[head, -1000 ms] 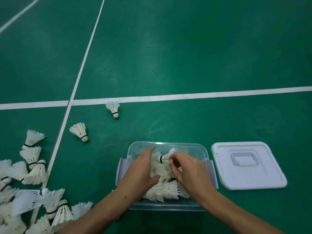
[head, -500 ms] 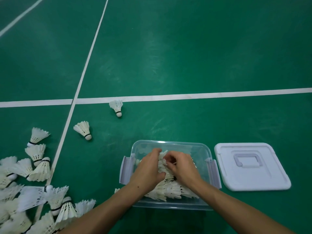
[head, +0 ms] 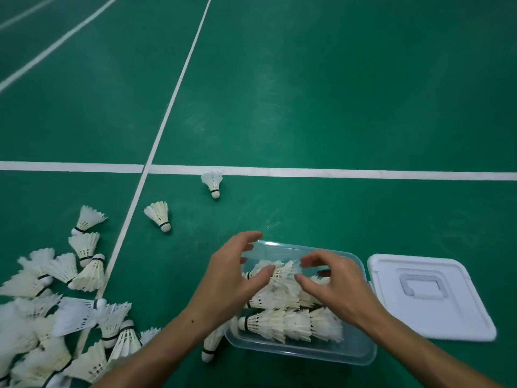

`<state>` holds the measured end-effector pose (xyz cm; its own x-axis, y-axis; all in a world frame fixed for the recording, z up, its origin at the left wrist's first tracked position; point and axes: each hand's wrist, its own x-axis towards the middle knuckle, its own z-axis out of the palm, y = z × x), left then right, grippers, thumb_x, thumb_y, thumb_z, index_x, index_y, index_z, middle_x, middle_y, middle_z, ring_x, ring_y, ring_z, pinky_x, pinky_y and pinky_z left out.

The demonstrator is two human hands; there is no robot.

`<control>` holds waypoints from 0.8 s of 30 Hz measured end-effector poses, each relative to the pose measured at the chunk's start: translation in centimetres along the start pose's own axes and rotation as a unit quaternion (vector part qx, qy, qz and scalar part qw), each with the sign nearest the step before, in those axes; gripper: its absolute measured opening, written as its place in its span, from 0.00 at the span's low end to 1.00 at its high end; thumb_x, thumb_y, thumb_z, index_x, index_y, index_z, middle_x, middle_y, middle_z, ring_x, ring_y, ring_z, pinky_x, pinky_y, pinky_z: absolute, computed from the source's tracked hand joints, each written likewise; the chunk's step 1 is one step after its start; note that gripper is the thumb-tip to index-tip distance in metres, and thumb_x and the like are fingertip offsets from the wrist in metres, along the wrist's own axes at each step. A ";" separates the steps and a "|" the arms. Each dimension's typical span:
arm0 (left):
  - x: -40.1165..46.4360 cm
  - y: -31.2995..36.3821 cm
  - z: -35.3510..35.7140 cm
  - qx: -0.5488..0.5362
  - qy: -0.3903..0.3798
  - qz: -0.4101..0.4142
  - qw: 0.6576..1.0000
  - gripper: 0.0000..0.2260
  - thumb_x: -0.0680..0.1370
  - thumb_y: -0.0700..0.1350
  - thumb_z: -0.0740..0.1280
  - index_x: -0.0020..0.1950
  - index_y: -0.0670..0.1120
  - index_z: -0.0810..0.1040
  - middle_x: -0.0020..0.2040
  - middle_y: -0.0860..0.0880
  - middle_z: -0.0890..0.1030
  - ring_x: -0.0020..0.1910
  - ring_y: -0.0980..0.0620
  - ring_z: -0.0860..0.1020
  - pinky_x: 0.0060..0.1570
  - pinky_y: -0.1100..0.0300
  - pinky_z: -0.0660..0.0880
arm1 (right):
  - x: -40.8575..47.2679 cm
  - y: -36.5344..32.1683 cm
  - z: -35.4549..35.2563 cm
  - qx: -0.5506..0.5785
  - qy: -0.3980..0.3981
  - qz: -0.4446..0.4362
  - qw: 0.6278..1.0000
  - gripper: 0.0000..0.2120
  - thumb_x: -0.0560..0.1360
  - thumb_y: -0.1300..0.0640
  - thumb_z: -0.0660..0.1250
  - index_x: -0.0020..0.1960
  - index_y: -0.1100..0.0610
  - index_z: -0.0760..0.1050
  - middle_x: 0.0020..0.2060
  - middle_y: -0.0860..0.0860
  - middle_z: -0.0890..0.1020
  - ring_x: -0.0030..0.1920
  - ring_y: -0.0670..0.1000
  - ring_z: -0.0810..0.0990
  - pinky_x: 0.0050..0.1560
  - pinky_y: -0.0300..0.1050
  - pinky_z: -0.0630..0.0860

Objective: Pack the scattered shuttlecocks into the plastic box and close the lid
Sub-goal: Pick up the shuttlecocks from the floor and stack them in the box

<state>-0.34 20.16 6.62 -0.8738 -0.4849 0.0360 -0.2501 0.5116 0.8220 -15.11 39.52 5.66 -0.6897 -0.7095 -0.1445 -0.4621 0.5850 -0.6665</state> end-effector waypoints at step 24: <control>0.4 -21.8 -22.7 0.142 0.107 -0.154 0.972 0.36 0.72 0.53 0.81 0.76 0.50 0.71 0.69 0.52 0.78 0.64 0.54 0.77 0.66 0.49 0.77 | 20.8 -21.2 17.7 -0.115 -0.108 -0.237 0.959 0.19 0.75 0.45 0.74 0.61 0.51 0.75 0.52 0.45 0.84 0.54 0.52 0.82 0.52 0.53 0.81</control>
<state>14.25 -7.32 1.64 -0.6405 -0.7666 -0.0453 -0.6176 0.4792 0.6237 -9.78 5.42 3.88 -0.2516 -0.9674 -0.0295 -0.8234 0.2300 -0.5188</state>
